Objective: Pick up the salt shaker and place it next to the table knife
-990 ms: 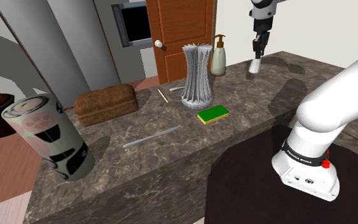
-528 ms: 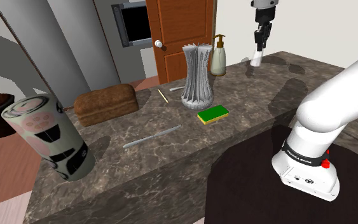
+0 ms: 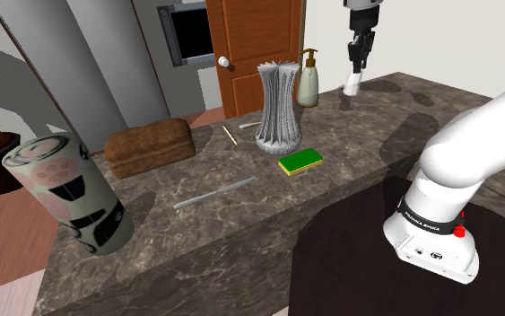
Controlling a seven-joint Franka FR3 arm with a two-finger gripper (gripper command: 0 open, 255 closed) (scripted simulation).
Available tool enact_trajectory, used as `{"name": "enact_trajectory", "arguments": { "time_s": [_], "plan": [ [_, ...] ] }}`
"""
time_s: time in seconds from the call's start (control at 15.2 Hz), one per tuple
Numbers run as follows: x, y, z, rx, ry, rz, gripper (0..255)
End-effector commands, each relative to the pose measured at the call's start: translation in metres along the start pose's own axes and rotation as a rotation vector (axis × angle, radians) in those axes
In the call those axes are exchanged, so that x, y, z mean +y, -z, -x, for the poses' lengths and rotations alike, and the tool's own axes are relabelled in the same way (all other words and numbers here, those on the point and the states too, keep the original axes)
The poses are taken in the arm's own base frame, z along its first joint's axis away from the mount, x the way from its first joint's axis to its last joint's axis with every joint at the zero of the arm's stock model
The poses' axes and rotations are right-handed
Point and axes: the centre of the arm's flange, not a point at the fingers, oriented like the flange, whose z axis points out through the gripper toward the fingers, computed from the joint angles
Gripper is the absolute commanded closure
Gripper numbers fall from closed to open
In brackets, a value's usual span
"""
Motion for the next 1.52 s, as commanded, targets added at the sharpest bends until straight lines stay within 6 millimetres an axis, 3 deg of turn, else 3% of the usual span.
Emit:
{"name": "enact_trajectory", "arguments": {
  "time_s": [0.0,1.45],
  "plan": [
    [-0.026,0.000,-0.001,0.000,-0.002,0.000,255],
    [-0.314,0.024,-0.032,0.000,-0.002,0.000,255]
  ]
}}
